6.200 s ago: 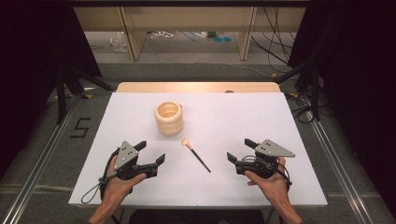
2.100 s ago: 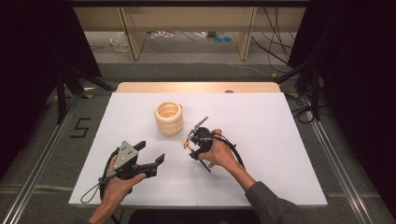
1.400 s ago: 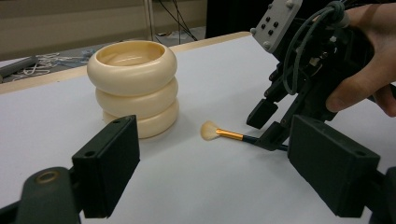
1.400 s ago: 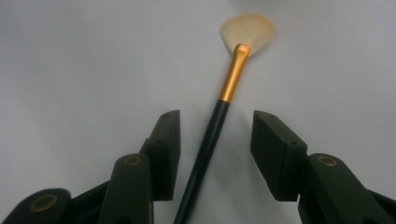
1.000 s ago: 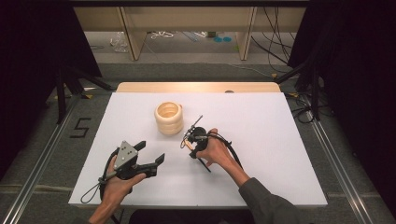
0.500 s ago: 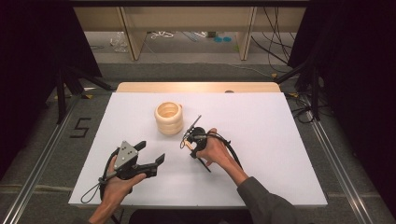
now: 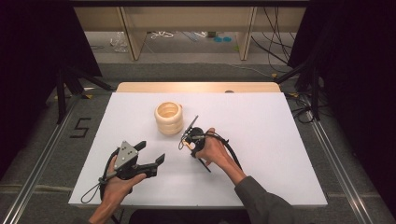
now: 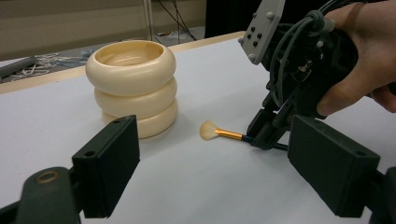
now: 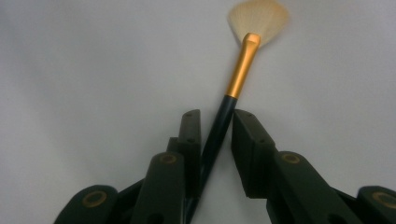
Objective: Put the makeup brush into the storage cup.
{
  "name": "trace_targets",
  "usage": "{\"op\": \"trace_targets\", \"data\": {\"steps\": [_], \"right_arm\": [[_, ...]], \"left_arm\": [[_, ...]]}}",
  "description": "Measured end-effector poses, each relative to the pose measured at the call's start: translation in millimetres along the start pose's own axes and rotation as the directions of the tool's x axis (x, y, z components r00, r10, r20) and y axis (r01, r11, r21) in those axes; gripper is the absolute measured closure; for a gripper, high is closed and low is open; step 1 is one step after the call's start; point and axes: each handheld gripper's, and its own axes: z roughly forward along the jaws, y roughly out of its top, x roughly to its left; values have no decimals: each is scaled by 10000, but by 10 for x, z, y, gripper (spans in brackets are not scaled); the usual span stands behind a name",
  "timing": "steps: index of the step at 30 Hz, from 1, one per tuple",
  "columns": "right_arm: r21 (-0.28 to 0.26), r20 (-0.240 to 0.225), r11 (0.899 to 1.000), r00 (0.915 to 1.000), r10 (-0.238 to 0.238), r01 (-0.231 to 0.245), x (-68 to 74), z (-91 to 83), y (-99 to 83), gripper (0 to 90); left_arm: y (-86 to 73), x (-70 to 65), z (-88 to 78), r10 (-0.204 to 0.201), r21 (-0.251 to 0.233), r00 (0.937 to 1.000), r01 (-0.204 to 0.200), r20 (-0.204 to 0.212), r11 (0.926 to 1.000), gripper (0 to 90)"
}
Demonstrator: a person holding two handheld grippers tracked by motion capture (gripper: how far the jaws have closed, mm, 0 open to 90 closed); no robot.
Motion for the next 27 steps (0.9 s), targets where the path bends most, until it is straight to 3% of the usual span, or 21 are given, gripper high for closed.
{"op": "trace_targets", "data": {"steps": [4, 7, 8, 9, 17, 21, 27], "right_arm": [[256, -22, 9996, 10000, 84, -84, 0, -1, 30, 752], [248, -52, 9996, 9999, -138, 139, -33, 8, 35, 765], [351, -102, 9993, 9999, 128, -125, -18, 1, 45, 771], [297, -108, 9995, 9999, -87, 91, -38, 8, 44, 775], [684, -81, 9973, 9996, -261, 266, -40, 15, 97, 806], [1013, -72, 9948, 10000, -62, 69, -19, 12, 134, 830], [1018, 59, 9937, 9989, -471, 463, -14, 20, 141, 833]], "left_arm": [[0, -3, 0, -57, -21, 10000, 57, -3, 10000, 168], [0, -2, -1, -64, -19, 10000, 64, -3, 10000, 168], [-1, -3, 0, -77, -16, 10000, 77, 0, 10000, 168], [0, -3, 0, -50, -14, 10000, 50, 1, 10000, 168], [-1, -5, 1, -24, -7, 10000, 24, 11, 10000, 169], [-1, -4, -1, -15, 1, 10000, 15, 13, 10000, 169], [-2, -4, -1, -39, 4, 10000, 39, 21, 10000, 169]]}}
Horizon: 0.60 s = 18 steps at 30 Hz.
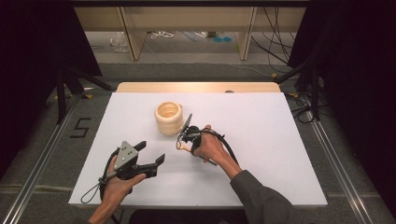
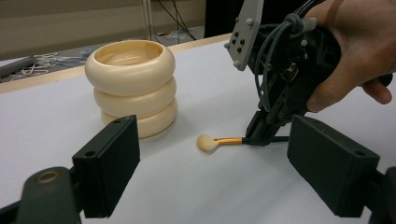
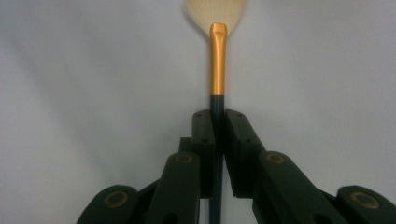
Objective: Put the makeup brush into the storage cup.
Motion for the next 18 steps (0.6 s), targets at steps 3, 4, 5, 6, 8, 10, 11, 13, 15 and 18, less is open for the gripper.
{"op": "trace_targets", "data": {"steps": [3, 4, 5, 6, 8, 10, 11, 13, 15, 18], "right_arm": [[-3, -83, 9999, 9999, 108, -108, 7, -8, -3, 833], [-61, -73, 10000, 10000, 67, -67, 0, -6, -8, 834], [-108, -174, 9999, 9998, 98, -100, -8, -13, -18, 834], [-150, -225, 9997, 9996, 179, -183, -14, -17, -23, 834], [-404, -391, 9990, 9991, 158, -174, -43, -38, -44, 834], [-773, -497, 9968, 9986, 175, -213, -81, -82, -69, 834], [-944, -590, 9948, 9977, 334, -388, -98, -121, -83, 834], [-1213, -616, 9916, 9974, 383, -456, -130, -172, -112, 834], [-1416, -686, 9884, 9966, 450, -544, -144, -210, -138, 834], [-1732, -712, 9834, 9966, 421, -539, -155, -244, -177, 833]], "left_arm": [[1, 2, -1, 6, -4, 10000, -6, -11, 10000, 170], [0, 2, -1, -22, -6, 10000, 22, -12, 10000, 170], [0, 2, 0, -43, -17, 10000, 43, -9, 10000, 169], [0, 4, 0, -48, -21, 10000, 48, -15, 10000, 169], [0, 8, 0, -20, -19, 10000, 20, -18, 10000, 170], [0, 8, 0, -10, -16, 10000, 10, -19, 10000, 170], [0, 6, 1, -11, -20, 10000, 11, -13, 10000, 170], [0, 6, 2, 25, 4, 10000, -25, -11, 10000, 170], [-1, 3, 2, 27, 16, 10000, -27, -15, 10000, 170], [-2, 5, 3, 22, 15, 10000, -22, -26, 10000, 170]]}}
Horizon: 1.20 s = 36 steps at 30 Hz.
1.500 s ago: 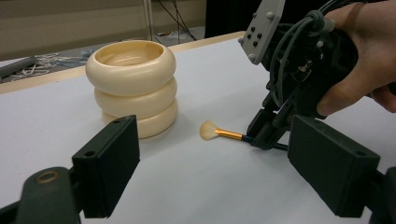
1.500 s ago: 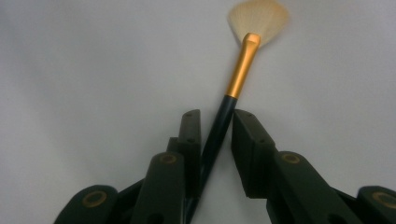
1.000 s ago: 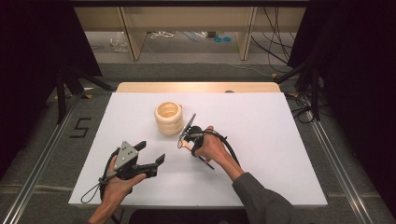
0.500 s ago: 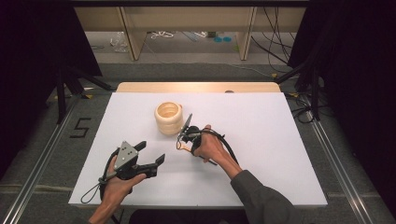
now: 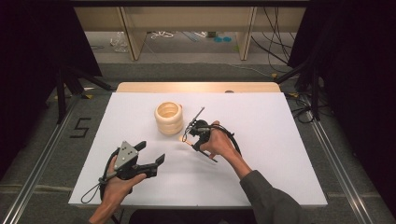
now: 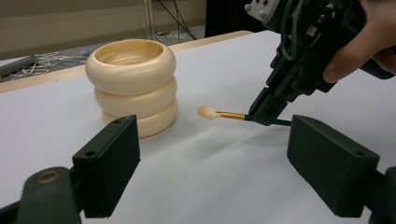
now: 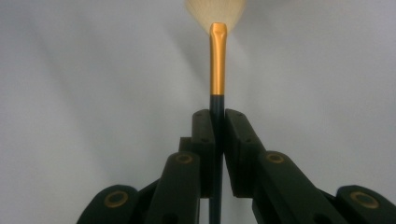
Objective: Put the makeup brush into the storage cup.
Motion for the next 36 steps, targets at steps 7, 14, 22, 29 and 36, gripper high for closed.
{"op": "trace_targets", "data": {"steps": [7, 14, 22, 29, 36], "right_arm": [[-1419, -284, 9895, 9993, 247, -285, -29, -172, -44, 834], [-3228, -804, 9459, 9967, 70, -327, 13, -274, -59, 834], [-4214, -1306, 9047, 9914, 83, -631, 44, -375, -100, 834], [-4819, -1287, 8746, 9916, -110, -528, 87, -413, -104, 834], [-5355, -1589, 8424, 9868, -309, -599, 103, -432, -115, 834]], "left_arm": [[-2, 4, 5, 43, 14, 10000, -43, -8, 10000, 170], [-6, 3, 7, 47, 15, 10000, -47, -1, 10000, 169], [-3, 1, 11, 63, 32, 10000, -63, 35, 10000, 170], [-7, -15, 11, -71, 0, 9999, 71, 86, 10000, 169], [-9, -17, 15, -73, 41, 9999, 73, 93, 10000, 169]]}}
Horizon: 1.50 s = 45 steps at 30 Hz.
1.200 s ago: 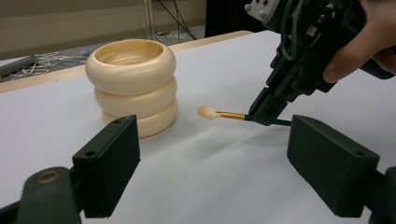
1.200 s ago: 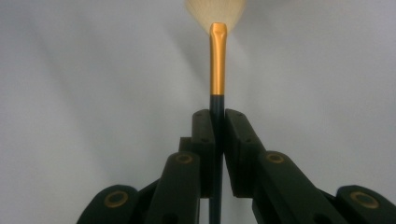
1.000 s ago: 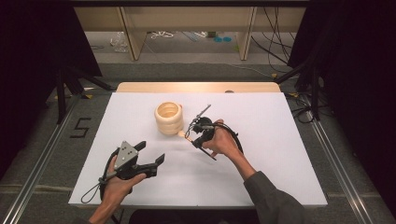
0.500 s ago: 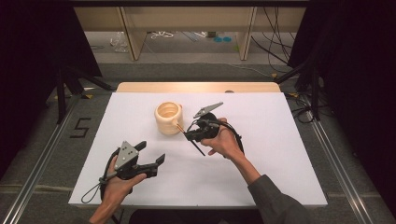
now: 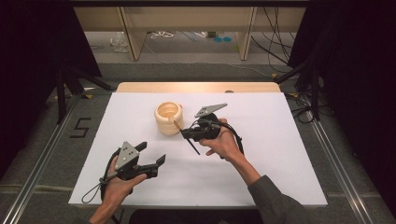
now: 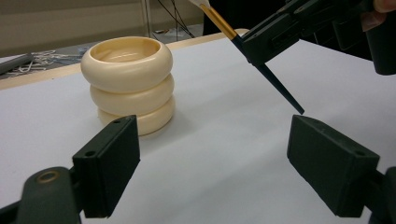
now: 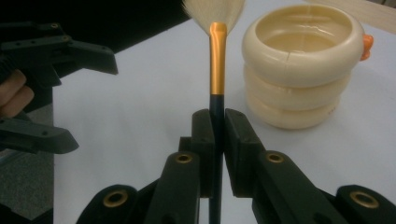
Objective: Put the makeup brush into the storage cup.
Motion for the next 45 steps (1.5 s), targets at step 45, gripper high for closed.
{"op": "trace_targets", "data": {"steps": [45], "right_arm": [[-1328, -1477, 9893, 9858, -793, 597, 455, 224, 57, 833]], "left_arm": [[-3, -89, 65, -137, -106, 9947, 148, 1017, 9998, 172]]}}
